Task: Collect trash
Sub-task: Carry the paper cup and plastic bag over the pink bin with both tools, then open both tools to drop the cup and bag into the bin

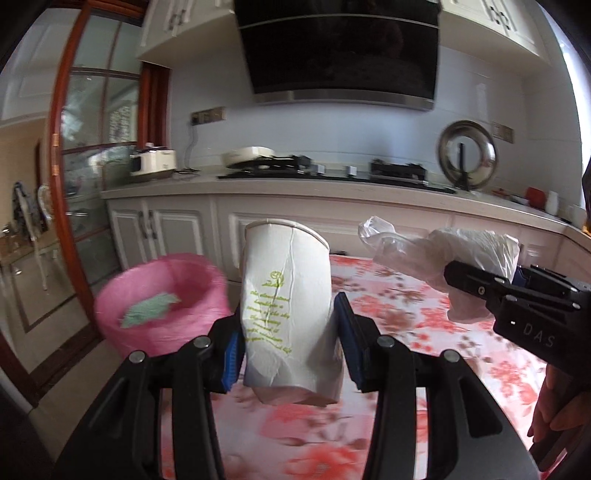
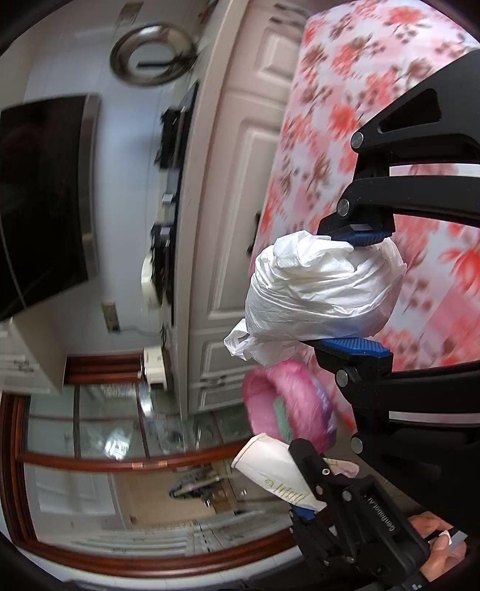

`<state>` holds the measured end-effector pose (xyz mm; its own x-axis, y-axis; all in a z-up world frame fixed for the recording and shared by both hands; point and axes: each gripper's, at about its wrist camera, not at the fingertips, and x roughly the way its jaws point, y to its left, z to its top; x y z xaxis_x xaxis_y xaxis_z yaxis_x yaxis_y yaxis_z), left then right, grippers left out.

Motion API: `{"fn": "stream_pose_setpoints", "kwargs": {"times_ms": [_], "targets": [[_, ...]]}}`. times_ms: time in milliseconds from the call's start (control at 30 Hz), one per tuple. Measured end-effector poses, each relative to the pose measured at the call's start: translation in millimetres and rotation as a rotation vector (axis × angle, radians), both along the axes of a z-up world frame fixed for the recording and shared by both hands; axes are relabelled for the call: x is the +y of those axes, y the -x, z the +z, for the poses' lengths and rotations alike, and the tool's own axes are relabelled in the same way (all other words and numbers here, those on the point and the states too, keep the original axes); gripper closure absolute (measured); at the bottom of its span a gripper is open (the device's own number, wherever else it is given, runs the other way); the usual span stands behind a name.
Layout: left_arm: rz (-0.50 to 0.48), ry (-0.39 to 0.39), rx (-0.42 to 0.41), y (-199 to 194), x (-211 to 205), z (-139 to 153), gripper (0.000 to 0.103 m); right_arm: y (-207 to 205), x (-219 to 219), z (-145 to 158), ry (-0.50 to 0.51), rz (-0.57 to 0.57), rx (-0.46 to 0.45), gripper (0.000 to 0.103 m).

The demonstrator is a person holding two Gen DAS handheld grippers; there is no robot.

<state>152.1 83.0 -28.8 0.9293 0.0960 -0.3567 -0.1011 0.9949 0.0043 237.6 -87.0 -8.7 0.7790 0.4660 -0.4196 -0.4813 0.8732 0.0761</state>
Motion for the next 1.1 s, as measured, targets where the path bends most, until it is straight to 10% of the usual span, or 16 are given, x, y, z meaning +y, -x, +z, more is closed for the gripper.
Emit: {"fn": "stream_pose_setpoints", "kwargs": {"times_ms": [467, 1100], "targets": [[0.241, 0.020, -0.008, -5.6, 131.6, 2.6, 0.059, -49.7, 132.5, 7.9, -0.015, 0.234, 0.012, 0.064], [0.302, 0.057, 0.012, -97.5, 245.1, -10.4, 0.058, -142.7, 242.1, -15.2, -0.070, 0.391, 0.121, 0.061]]}}
